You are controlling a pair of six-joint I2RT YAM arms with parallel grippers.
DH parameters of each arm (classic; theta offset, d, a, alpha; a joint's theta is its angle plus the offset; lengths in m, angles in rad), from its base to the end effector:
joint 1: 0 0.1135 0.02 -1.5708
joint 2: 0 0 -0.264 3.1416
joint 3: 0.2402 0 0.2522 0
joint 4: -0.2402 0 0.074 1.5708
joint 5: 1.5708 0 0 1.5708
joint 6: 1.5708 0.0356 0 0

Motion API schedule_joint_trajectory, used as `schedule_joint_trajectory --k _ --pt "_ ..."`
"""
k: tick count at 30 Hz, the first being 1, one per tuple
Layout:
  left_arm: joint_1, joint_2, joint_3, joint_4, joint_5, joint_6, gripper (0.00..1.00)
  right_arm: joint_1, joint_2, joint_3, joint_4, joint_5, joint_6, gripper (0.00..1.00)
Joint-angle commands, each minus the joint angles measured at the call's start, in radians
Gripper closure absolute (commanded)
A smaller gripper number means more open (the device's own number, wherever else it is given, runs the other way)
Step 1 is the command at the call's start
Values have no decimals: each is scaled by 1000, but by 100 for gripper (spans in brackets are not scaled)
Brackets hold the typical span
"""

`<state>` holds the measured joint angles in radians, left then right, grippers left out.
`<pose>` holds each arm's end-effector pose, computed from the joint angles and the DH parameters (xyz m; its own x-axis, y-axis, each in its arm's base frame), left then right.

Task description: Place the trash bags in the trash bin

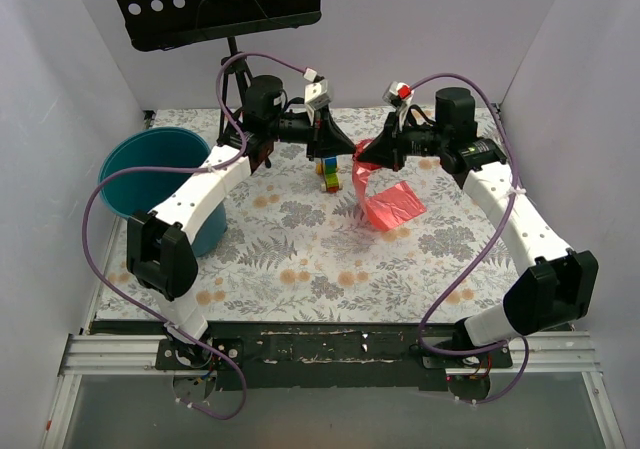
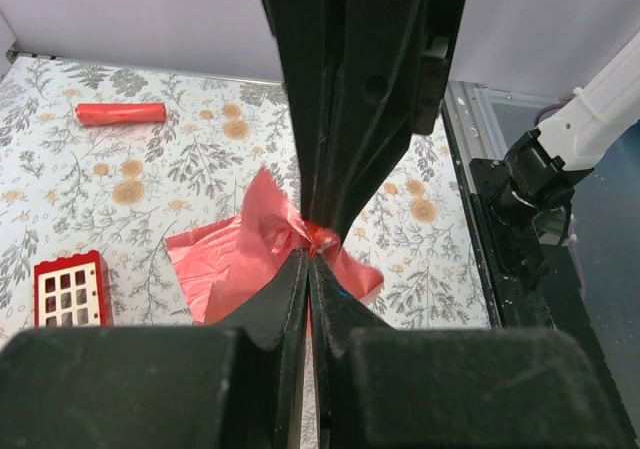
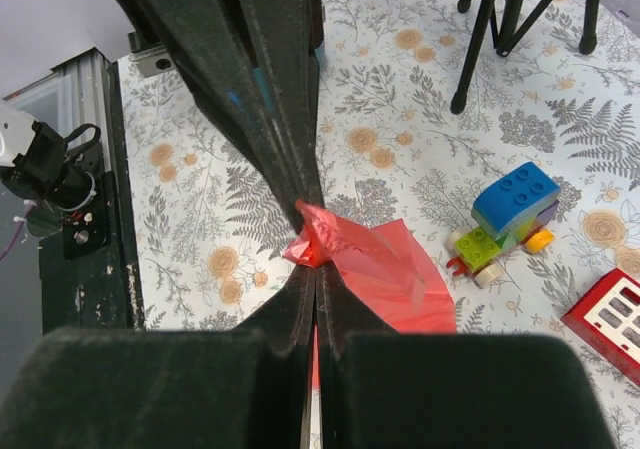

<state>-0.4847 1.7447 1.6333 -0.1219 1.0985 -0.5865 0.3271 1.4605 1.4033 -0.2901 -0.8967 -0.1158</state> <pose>0.3423 -0.2161 0.3851 -0.7120 0.0904 -0.6964 0.7018 0.0586 -0.7099 0.3030 0.1322 0.3890 -0.2166 -0.1496 -0.9647 -0.9275 0.3401 0.1555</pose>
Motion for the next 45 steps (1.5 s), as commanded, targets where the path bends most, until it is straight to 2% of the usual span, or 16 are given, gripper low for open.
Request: schedule_joint_trajectory --k 1,8,11,12,14,17,23,25,29,31,33,35,38,45 --pt "32 -25 36 -62 -17 60 100 -19 -72 -10 -11 -4 -27 99" --pt "32 -13 31 -29 0 16 100 -20 -66 9 -18 -19 -25 96" --pt "31 -10 34 -10 33 -15 100 -19 -58 10 -14 -16 -21 99" --pt "29 -7 33 2 47 -35 99 -19 -55 10 -9 -19 -19 99" --pt "25 -11 22 45 57 -78 88 -17 -45 13 -4 -24 -15 98" --pt "5 -10 17 77 47 -91 79 -11 -29 25 3 -33 -10 96" --pt "-23 9 33 100 50 -105 77 0 -11 45 19 -33 2 95" --pt "-29 13 31 100 38 -98 78 3 -9 49 20 -34 2 95" --pt "-31 13 30 96 35 -87 99 6 -17 43 20 -27 1 95" --pt "-31 10 33 82 31 -79 100 4 -23 36 16 -24 -4 95" --pt "-31 4 33 61 15 -59 100 4 -32 29 2 -18 -10 90" --pt "-26 -5 31 44 -8 -38 100 3 -48 33 -35 8 -39 68" --pt "-20 -14 31 9 -8 -9 100 -3 -75 46 -89 31 -100 55" --pt "-15 -31 25 -36 32 1 100 -19 -68 65 -70 -11 -90 54"
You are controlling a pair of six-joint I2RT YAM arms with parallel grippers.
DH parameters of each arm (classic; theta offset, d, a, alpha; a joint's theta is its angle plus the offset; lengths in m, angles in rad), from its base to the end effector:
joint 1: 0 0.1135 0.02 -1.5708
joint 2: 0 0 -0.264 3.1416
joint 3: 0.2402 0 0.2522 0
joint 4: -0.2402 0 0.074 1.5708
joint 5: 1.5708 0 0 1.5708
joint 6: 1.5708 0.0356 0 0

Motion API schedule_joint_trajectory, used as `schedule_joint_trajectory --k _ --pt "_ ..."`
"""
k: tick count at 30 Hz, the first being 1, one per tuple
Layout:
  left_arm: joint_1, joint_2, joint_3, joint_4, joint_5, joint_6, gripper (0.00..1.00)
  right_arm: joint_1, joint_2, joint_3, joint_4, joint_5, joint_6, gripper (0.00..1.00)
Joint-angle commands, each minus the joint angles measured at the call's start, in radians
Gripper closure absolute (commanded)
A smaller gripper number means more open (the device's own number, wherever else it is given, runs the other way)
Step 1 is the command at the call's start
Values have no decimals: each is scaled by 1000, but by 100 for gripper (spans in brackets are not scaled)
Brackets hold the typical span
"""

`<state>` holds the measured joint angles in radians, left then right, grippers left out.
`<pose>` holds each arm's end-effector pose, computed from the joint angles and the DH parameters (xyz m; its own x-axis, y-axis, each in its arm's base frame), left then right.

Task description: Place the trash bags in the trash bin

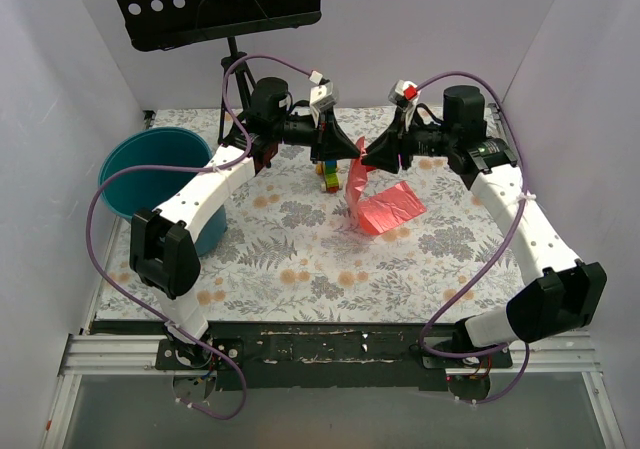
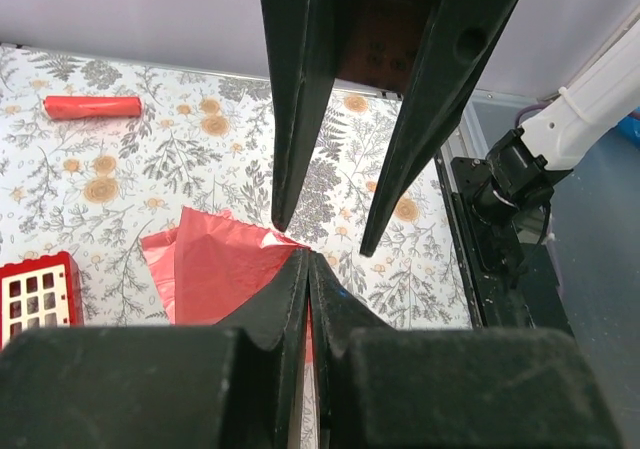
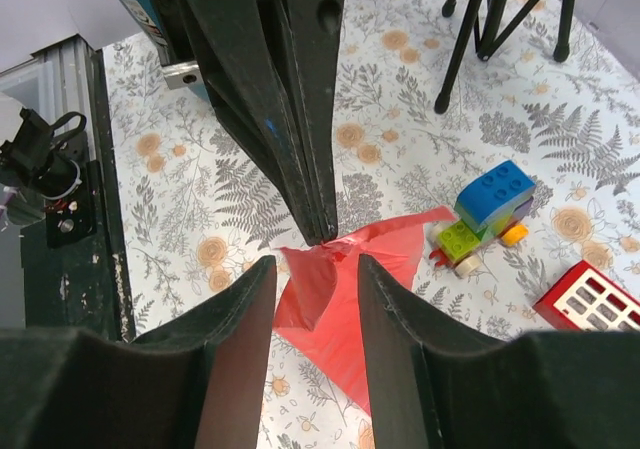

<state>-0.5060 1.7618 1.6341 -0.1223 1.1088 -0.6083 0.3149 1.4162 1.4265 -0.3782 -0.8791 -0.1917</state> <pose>0.3413 -0.2255 0.3788 -0.7346 0.1158 -0.6685 0.6762 0.0435 -0.7354 0.2900 0.1233 0.4021 -0.1679 -0.1825 -0.9688 -0.9299 0.3557 0.0941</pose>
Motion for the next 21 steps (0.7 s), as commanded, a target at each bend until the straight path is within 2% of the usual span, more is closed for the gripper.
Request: schedule_joint_trajectory --k 1,18,21 --pt "6 -48 29 -36 26 21 100 -7 -19 38 22 -31 -15 55" --pt "6 -44 52 1 40 -59 100 15 47 46 107 -32 0 61" --pt "6 -44 52 6 37 -76 100 16 46 40 137 -55 26 71"
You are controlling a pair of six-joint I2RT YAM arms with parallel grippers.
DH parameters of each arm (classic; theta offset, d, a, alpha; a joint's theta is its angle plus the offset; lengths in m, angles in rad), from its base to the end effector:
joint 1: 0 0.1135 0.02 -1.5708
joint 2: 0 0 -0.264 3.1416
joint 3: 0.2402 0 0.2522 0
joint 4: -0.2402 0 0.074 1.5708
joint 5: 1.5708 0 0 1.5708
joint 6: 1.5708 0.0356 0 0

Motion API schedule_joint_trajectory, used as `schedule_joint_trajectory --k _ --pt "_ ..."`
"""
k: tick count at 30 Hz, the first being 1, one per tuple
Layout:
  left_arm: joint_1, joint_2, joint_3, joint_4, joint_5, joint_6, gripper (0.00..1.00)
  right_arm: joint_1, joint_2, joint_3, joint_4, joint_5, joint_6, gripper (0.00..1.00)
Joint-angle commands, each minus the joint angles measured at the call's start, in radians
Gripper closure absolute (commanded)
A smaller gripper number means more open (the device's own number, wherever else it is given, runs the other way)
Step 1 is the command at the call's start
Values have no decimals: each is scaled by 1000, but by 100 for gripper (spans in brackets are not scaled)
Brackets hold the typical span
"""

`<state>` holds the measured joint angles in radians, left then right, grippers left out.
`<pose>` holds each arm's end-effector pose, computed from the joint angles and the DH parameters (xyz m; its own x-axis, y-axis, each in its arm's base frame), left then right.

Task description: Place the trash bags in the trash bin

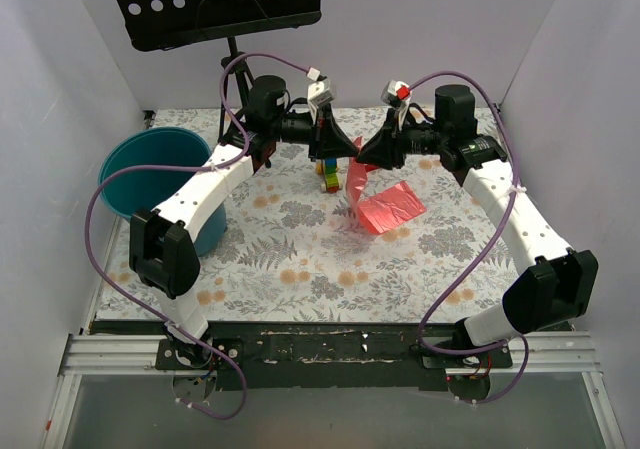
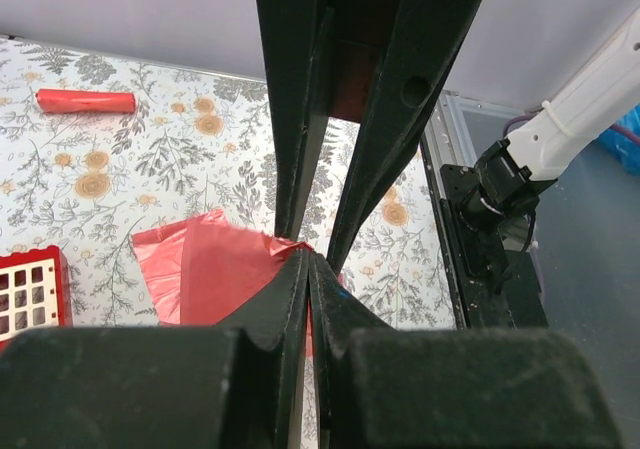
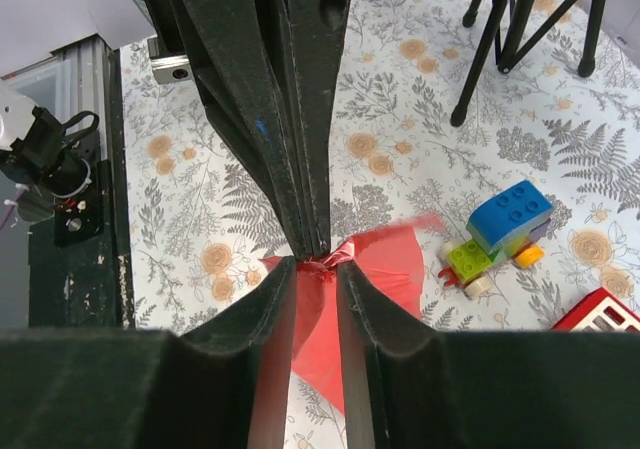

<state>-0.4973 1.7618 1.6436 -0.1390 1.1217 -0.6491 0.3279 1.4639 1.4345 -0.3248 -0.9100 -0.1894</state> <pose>0.3424 -0.2223 0.3806 -0.7661 0.1173 -0.6319 0.6398 0.0462 -0.7671 0.3018 0.1324 0.3955 -0.1533 -0.1742 -0.9727 -0.9444 0.3154 0.0924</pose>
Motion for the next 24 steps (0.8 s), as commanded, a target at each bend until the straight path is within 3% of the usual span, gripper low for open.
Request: schedule_joint_trajectory --k 1,4,6,15,24 --pt "-1 -42 35 42 20 -64 100 3 -1 30 90 -35 31 73" --pt "5 -41 13 110 29 -150 100 5 -4 24 101 -49 38 91" --pt "6 -41 4 122 24 -165 100 5 -5 18 102 -47 39 97" --pt "31 -76 -14 33 -69 -66 100 -56 -73 -39 61 -18 41 99" --pt "42 -81 -42 59 -54 -92 100 -67 -102 -78 79 2 68 99"
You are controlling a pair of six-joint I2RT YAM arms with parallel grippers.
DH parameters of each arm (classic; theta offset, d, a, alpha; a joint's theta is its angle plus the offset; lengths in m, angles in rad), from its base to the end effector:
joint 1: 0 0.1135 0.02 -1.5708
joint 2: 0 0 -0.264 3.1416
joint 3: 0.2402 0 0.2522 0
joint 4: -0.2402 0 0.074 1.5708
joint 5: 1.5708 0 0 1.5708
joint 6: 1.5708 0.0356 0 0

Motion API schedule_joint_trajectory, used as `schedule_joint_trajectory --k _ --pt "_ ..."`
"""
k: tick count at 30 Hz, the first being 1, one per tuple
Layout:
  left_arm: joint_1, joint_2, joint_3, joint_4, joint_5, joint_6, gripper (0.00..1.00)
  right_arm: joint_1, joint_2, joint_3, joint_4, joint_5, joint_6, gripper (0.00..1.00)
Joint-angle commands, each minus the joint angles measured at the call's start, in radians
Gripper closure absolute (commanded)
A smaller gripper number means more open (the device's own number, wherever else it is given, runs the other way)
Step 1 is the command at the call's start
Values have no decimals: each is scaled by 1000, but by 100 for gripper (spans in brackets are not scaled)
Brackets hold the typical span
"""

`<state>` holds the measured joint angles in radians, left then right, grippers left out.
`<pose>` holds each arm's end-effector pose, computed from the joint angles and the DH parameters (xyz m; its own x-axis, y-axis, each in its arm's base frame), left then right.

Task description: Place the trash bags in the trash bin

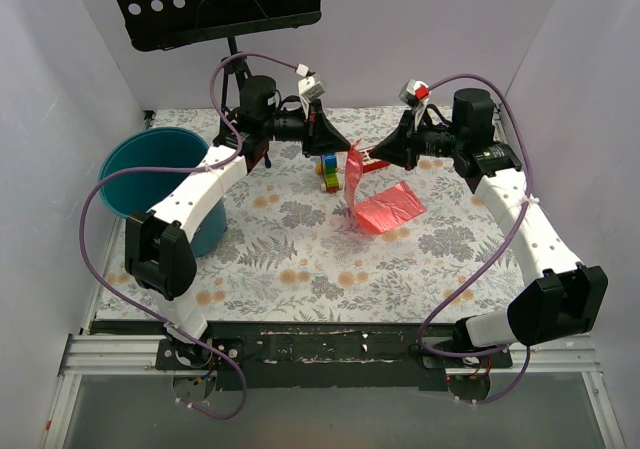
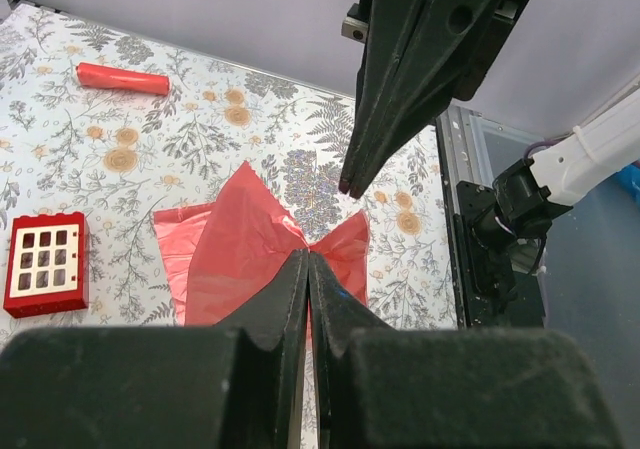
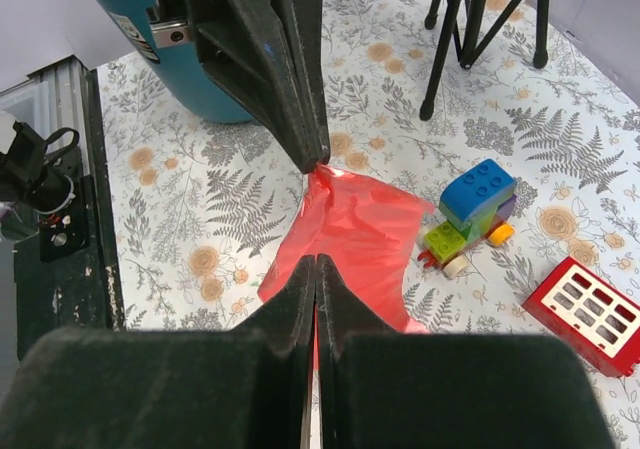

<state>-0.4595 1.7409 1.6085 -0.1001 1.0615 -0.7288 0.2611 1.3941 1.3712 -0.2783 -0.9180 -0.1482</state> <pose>0.3486 -0.2072 0.3798 -0.8052 0.0361 -0.5919 0.5918 0.1129 -0.7981 0.2933 0.1077 0.3994 -0.1521 -0.1335 -0.9793 -0.9223 0.3754 0.0921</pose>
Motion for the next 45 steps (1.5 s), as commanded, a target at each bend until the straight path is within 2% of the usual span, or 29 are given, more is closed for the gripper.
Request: schedule_joint_trajectory --k 1,2,4,6,13,20,25,27,30,32,40,45 --pt "4 -55 -7 34 17 -33 100 0 -29 -17 36 10 30 99" --pt "4 -52 -4 51 25 -49 100 0 -24 -15 37 7 30 98" --pt "4 -47 -7 89 44 -92 100 3 -11 -14 57 -1 53 76" --pt "2 -40 -12 129 66 -127 100 13 14 -1 70 5 61 69" --pt "1 -44 -30 165 58 -161 100 61 88 86 93 -32 64 63" --pt "1 -35 -35 183 60 -192 100 99 92 75 122 -25 79 61" --pt "1 -30 -44 195 63 -219 100 99 92 72 146 -10 96 62" --pt "1 -30 -51 195 63 -228 100 99 95 71 154 -8 99 70" --pt "1 -37 -58 191 54 -230 100 99 98 72 166 -22 104 90" --pt "2 -38 -61 189 43 -233 100 99 97 71 168 -22 104 98" --pt "31 -60 -64 151 -34 -202 100 66 36 26 84 -18 21 99" --pt "38 -60 -68 138 -34 -199 100 64 -1 -1 74 -15 7 99"
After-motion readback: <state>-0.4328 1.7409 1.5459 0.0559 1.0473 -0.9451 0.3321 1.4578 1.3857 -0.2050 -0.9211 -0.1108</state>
